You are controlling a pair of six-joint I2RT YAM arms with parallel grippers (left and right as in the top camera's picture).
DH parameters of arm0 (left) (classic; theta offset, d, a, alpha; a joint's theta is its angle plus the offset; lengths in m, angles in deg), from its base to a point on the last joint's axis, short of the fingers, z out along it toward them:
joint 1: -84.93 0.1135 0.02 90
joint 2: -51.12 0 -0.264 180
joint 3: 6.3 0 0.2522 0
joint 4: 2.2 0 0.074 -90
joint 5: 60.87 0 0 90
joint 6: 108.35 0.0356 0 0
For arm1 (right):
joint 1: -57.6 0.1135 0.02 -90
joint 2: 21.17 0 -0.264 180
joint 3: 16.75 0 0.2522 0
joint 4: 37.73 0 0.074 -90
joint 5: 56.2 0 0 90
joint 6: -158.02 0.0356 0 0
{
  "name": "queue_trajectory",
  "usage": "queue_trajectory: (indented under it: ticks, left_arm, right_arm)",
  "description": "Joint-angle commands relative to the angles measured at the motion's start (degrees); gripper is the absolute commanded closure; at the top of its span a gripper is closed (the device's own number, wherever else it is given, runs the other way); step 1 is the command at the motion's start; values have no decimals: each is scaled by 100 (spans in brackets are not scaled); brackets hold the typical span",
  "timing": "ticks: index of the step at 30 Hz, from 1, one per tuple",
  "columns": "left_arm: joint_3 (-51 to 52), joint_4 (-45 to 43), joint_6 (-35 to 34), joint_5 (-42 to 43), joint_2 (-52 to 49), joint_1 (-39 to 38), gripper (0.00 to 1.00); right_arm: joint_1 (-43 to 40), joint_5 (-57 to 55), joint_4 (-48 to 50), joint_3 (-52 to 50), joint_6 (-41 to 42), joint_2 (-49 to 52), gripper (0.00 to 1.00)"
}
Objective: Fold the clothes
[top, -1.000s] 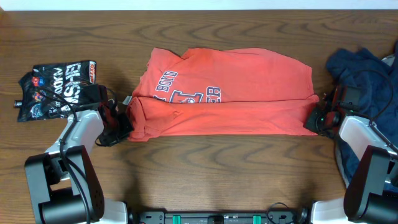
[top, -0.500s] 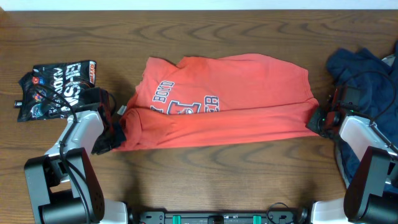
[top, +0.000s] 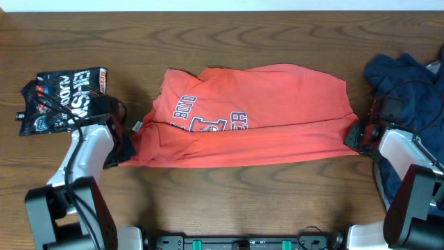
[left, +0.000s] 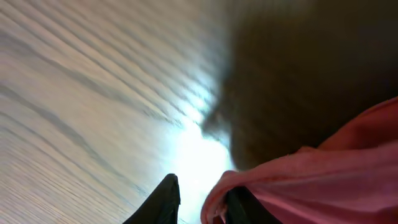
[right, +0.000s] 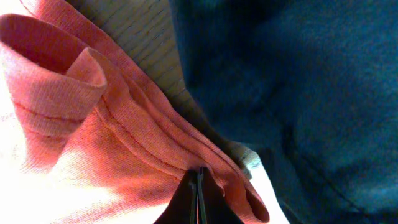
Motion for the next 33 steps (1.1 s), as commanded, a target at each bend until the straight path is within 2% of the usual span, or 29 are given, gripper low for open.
queue_trajectory:
  ticks: [1, 2, 5, 7, 10, 18, 22, 23, 30, 33]
  left_arm:
    - [-310, -17, 52, -507, 356, 35, 74]
    - [-345, 7, 50, -463, 474, 35, 72]
    - [-356, 61, 50, -326, 848, 35, 53]
    - [-356, 74, 50, -120, 1073, 35, 44]
    - [-354, 181, 50, 133, 1261, 35, 36]
    - [-350, 227, 177, 125, 1193, 35, 34]
    - [-350, 286, 179, 127, 1193, 37, 18]
    - [-350, 334, 184, 125, 1193, 35, 17]
    - [-350, 573, 186, 55, 1193, 37, 20]
    - [-350, 579, 184, -350, 1193, 37, 18]
  right_arm:
    - [-164, -831, -125, -267, 81, 254, 97]
    - [-164, -831, -125, -267, 81, 254, 96]
    - [-164, -824, -125, -267, 79, 254, 95]
    - [-164, -811, -125, -267, 81, 254, 94]
    - [-164, -809, -120, -267, 81, 254, 94]
    - [-162, -798, -133, -267, 79, 254, 93]
    - [-164, -789, -136, -267, 79, 254, 93]
    - [-164, -789, -140, -267, 79, 254, 93]
    - [-164, -789, -138, -267, 79, 254, 92]
    - [-164, -789, -142, -267, 79, 254, 92]
